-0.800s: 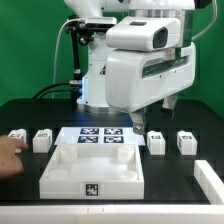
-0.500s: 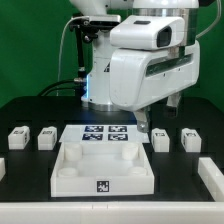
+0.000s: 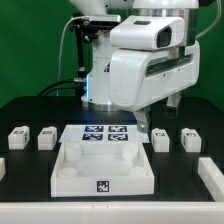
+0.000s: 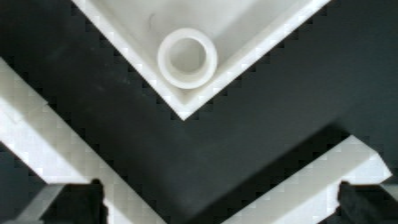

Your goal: Assemble one leg

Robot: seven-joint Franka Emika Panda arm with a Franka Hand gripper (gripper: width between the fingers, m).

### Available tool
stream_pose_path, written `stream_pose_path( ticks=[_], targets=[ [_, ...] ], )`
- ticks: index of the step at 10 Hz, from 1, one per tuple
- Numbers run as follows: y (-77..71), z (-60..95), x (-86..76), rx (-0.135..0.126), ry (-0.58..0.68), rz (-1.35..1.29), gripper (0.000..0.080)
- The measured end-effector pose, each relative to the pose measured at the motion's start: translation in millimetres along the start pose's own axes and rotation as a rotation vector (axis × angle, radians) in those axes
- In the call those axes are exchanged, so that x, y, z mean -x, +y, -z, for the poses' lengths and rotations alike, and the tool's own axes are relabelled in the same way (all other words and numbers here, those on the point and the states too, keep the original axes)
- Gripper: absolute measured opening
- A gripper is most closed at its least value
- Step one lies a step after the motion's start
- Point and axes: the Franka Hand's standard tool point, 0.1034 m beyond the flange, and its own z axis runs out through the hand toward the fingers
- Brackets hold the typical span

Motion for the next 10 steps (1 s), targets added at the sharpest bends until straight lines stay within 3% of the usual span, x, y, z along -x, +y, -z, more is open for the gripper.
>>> stream_pose_path(
  ticks=[6, 8, 10],
  targets=[
    [-0.4, -1.8, 1.3, -0.002, -0.002, 0.039, 0.065],
    [-10.4, -23.1, 41.9, 0.011, 0.009, 0.295, 0.065],
    [-26.1, -44.5, 93.5, -0.005, 0.004, 0.516, 0.065]
  ],
)
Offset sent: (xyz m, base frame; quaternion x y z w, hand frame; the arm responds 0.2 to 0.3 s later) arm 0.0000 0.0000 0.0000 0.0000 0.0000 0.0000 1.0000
